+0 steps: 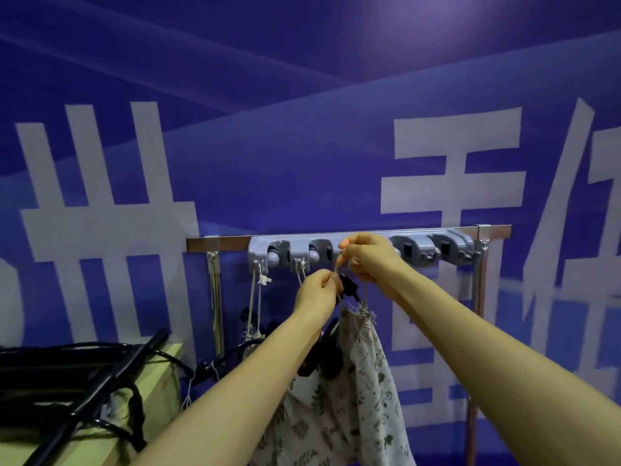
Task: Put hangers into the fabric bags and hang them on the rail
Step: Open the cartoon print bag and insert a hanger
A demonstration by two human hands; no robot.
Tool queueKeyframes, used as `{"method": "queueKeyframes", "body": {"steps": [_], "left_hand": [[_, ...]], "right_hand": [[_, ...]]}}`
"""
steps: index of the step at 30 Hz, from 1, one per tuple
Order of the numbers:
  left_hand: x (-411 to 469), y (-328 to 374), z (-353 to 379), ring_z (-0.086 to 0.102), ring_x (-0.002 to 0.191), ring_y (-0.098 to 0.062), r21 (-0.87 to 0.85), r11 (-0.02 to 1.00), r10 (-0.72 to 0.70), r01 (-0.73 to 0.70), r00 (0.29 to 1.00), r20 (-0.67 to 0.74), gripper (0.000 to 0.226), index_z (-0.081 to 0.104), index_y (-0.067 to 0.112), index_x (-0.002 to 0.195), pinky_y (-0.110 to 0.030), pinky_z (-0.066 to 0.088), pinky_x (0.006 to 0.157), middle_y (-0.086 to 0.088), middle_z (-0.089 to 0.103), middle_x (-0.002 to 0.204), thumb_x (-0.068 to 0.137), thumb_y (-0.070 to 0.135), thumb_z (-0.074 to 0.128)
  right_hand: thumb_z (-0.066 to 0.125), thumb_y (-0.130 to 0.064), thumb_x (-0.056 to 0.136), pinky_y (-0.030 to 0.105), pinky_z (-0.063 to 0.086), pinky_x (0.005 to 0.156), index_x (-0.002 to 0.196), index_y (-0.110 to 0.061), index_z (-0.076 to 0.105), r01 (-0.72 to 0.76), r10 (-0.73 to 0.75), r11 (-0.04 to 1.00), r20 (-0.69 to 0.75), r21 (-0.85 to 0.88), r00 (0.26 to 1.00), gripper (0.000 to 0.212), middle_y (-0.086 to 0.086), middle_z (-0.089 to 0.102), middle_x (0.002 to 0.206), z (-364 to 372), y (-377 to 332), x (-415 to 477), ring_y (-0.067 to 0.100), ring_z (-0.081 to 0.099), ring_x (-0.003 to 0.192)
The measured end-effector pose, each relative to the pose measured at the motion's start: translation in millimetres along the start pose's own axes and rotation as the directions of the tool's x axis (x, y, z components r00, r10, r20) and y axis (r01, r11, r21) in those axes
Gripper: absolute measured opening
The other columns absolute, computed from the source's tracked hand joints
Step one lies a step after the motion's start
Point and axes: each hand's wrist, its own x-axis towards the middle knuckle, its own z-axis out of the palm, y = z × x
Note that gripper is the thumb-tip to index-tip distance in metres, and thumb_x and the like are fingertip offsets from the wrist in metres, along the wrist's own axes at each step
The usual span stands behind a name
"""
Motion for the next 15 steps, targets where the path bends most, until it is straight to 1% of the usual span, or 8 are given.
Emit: {"method": "queueKeyframes", "body": {"steps": [2,3,5,7,10,12,13,15], "left_hand": [[6.8,-0.7,4.0,0.038,0.059,-0.015,0.005,1.000,-0.006,0.006,1.000,-0.016,0.036,0.045,0.019,0.065,-0.027,0.028,0.056,0.001,0.044,0.062,0.100,0.023,0.037],[11.5,-1.3,6.2,0.039,0.059,-0.015,0.006,1.000,-0.012,0.012,1.000,-0.028,0.036,0.044,0.019,0.064,-0.027,0.028,0.055,0.002,0.045,0.062,0.100,0.023,0.037],[20.0,-1.2,9.3,0.040,0.060,-0.016,0.022,0.999,-0.030,0.031,0.998,-0.048,0.036,0.045,0.018,0.066,-0.028,0.028,0.053,0.001,0.046,0.064,0.100,0.023,0.037],[27.6,-2.5,11.2,0.038,0.058,-0.016,0.041,0.998,-0.053,0.056,0.997,-0.064,0.036,0.045,0.017,0.065,-0.029,0.027,0.052,0.001,0.044,0.063,0.100,0.026,0.037],[37.4,-6.4,13.0,0.036,0.057,-0.015,0.037,0.995,-0.086,0.089,0.992,-0.092,0.037,0.045,0.015,0.066,-0.030,0.027,0.053,0.000,0.043,0.062,0.099,0.028,0.038],[41.2,-7.8,15.6,0.038,0.061,-0.017,0.019,0.994,-0.104,0.107,0.989,-0.107,0.034,0.048,0.013,0.069,-0.029,0.029,0.056,-0.001,0.044,0.064,0.099,0.026,0.039],[43.9,-10.2,18.9,0.041,0.064,-0.019,0.008,0.994,-0.111,0.112,0.988,-0.106,0.033,0.048,0.014,0.068,-0.029,0.031,0.058,-0.002,0.047,0.066,0.098,0.026,0.039],[46.9,-15.4,27.7,0.046,0.068,-0.022,-0.005,0.992,-0.123,0.123,0.989,-0.079,0.034,0.049,0.018,0.065,-0.028,0.033,0.059,-0.005,0.051,0.070,0.097,0.024,0.040]], "right_hand": [[0.047,0.000,0.090,0.018,0.038,0.042,0.078,-0.013,0.056,0.003,-0.003,1.000,-0.008,0.018,1.000,0.020,0.006,0.062,0.066,-0.4,4.0,8.3,0.001,0.051,0.036],[0.048,0.000,0.090,0.017,0.039,0.041,0.081,-0.012,0.057,0.002,-0.002,1.000,-0.013,0.012,1.000,0.018,0.005,0.062,0.067,0.0,5.8,13.5,0.002,0.053,0.038],[0.050,-0.002,0.091,0.018,0.040,0.044,0.085,-0.011,0.058,-0.004,0.004,1.000,-0.022,-0.023,1.000,0.013,0.004,0.062,0.068,0.7,9.3,23.2,0.008,0.056,0.049],[0.052,-0.002,0.091,0.021,0.040,0.049,0.084,-0.011,0.057,-0.001,0.000,0.999,-0.015,-0.047,1.000,0.013,0.005,0.062,0.070,1.1,14.5,32.3,0.012,0.053,0.056],[0.052,0.000,0.092,0.018,0.040,0.046,0.079,-0.013,0.055,0.026,-0.027,0.999,-0.015,-0.040,1.000,0.019,0.007,0.060,0.070,1.1,21.5,44.3,0.011,0.050,0.053],[0.052,0.002,0.091,0.014,0.040,0.042,0.078,-0.012,0.055,0.046,-0.049,0.997,-0.059,-0.058,0.997,0.020,0.006,0.057,0.066,1.0,26.8,48.2,0.010,0.048,0.051],[0.052,0.003,0.091,0.015,0.041,0.043,0.079,-0.010,0.055,0.058,-0.064,0.996,-0.088,-0.074,0.994,0.018,0.006,0.055,0.065,1.1,30.0,49.1,0.011,0.048,0.052],[0.052,0.002,0.091,0.021,0.044,0.050,0.084,-0.010,0.056,0.090,-0.107,0.987,-0.123,-0.130,0.987,0.014,0.005,0.055,0.067,1.5,37.8,48.0,0.014,0.049,0.055]]}}
